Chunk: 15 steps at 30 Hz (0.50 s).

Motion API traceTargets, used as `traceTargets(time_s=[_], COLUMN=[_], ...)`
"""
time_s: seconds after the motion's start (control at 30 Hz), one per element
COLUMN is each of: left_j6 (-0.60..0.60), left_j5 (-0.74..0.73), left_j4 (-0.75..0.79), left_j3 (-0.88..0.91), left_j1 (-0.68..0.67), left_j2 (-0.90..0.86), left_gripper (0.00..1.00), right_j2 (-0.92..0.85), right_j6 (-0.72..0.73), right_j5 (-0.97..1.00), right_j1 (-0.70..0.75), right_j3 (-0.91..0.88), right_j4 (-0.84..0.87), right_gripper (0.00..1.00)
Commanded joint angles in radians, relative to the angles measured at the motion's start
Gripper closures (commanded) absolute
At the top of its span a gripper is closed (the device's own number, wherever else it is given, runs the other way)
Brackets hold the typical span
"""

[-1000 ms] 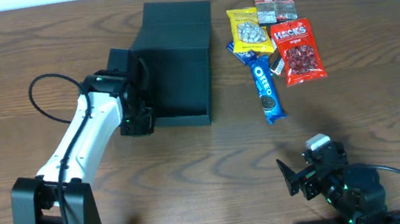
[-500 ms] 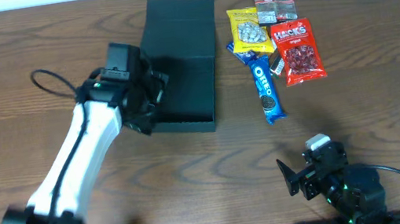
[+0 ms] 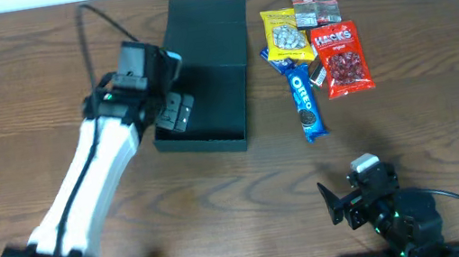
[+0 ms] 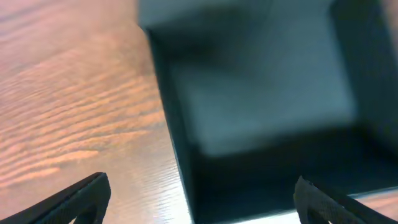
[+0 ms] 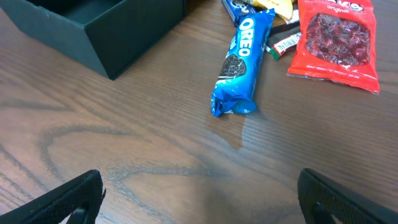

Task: Pack container
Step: 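Push the black box right to the table center with the left gripper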

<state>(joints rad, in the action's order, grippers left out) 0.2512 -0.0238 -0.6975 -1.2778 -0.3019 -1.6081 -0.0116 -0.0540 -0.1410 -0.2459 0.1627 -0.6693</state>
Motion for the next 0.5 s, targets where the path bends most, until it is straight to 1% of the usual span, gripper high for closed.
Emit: traceTargets(time_s=[0.0, 0.03, 0.07, 0.2, 0.23, 0.27, 0.33, 0.4, 0.43, 0.47], left_j6=[0.153, 0.152, 0.147, 0.097, 0.085, 0.075, 0.049, 0.009, -0.018, -0.05], left_j5=[0.067, 0.083, 0.089, 0.113, 0.113, 0.113, 0.113, 0.114, 0.116, 0.121], left_j4=[0.006, 0.011, 0.014, 0.032, 0.037, 0.04, 0.041, 0.041, 0.041, 0.043], left_j3=[0.007, 0.007, 0.007, 0.007, 0.007, 0.007, 0.007, 0.007, 0.007, 0.007], left_j1=[0.002, 0.002, 0.002, 0.003, 0.003, 0.005, 0.01, 0.019, 0.025, 0.03], left_j2=[-0.089, -0.114, -0.133, -0.192, -0.209, -0.226, -0.258, -0.284, -0.291, -0.293], left_gripper=[0.01, 0.07, 0.09, 0.12, 0.15, 0.25, 0.36, 0.51, 0.6, 0.64], right_j2=[0.006, 0.006, 0.006, 0.006, 0.006, 0.006, 0.006, 0.006, 0.006, 0.006], right_j6=[0.016, 0.016, 0.016, 0.016, 0.016, 0.016, 0.016, 0.016, 0.016, 0.016], right_j5=[0.005, 0.005, 0.005, 0.005, 0.005, 0.005, 0.005, 0.005, 0.005, 0.005], right_j1=[0.014, 0.014, 0.014, 0.014, 0.014, 0.014, 0.014, 0.014, 0.014, 0.014], right_j3=[-0.003, -0.003, -0.003, -0.003, -0.003, -0.003, -0.003, -0.003, -0.003, -0.003], right_j4=[-0.001, -0.001, -0.001, -0.001, -0.001, -0.001, -0.001, -0.001, -0.001, -0.001], right_gripper=[0.01, 0.01, 0.01, 0.01, 0.01, 0.01, 0.01, 0.01, 0.01, 0.01])
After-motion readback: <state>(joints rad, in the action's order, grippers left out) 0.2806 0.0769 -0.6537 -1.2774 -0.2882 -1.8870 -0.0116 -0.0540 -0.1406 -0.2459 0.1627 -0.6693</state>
